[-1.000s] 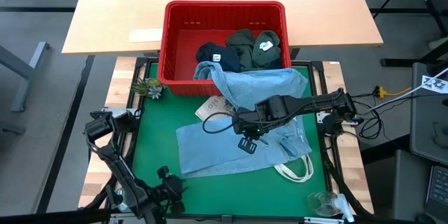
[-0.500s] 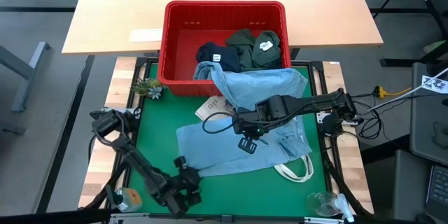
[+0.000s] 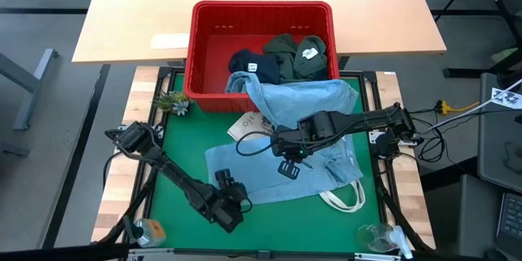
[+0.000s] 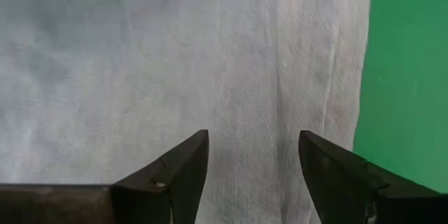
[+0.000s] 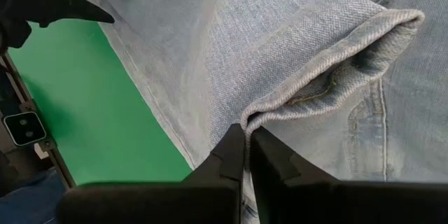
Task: Fold laundry
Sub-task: Fold the light blue pants
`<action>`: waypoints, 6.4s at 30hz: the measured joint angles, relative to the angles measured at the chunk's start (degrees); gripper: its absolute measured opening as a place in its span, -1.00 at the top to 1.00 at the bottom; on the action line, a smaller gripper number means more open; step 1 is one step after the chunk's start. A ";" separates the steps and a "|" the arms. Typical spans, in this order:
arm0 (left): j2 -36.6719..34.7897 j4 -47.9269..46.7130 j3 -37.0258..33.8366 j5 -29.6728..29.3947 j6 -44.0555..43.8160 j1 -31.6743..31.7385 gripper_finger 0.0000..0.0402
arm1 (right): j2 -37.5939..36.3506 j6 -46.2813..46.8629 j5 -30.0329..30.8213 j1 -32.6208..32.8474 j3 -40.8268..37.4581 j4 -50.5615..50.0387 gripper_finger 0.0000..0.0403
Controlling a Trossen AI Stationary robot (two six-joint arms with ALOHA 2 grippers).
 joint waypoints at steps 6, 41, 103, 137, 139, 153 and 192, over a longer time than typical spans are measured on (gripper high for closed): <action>0.00 -1.10 0.00 0.37 0.92 0.65 -0.04 | 0.00 -0.04 -0.01 0.01 0.00 0.00 0.94; -5.80 -13.11 0.00 10.68 -12.10 -7.66 1.00 | 2.29 -2.42 1.05 0.02 -3.65 4.83 0.94; -17.00 -24.63 -0.69 29.71 24.72 33.09 0.34 | 2.29 -10.13 7.95 0.07 -15.98 10.13 0.94; -16.96 -18.71 -12.59 41.49 33.19 37.01 0.77 | 2.29 -8.74 8.08 0.08 -15.98 12.09 0.94; -16.96 -19.27 -12.59 41.69 33.15 36.99 0.93 | 2.29 -8.72 8.10 0.08 -15.98 12.09 0.94; -19.29 -33.38 -12.59 41.62 28.78 32.58 0.99 | 2.67 -6.41 14.59 0.06 -15.96 12.21 0.94; -21.60 -32.52 -12.63 29.58 22.42 23.51 0.48 | 6.47 -7.65 13.37 -0.02 -16.00 9.36 0.46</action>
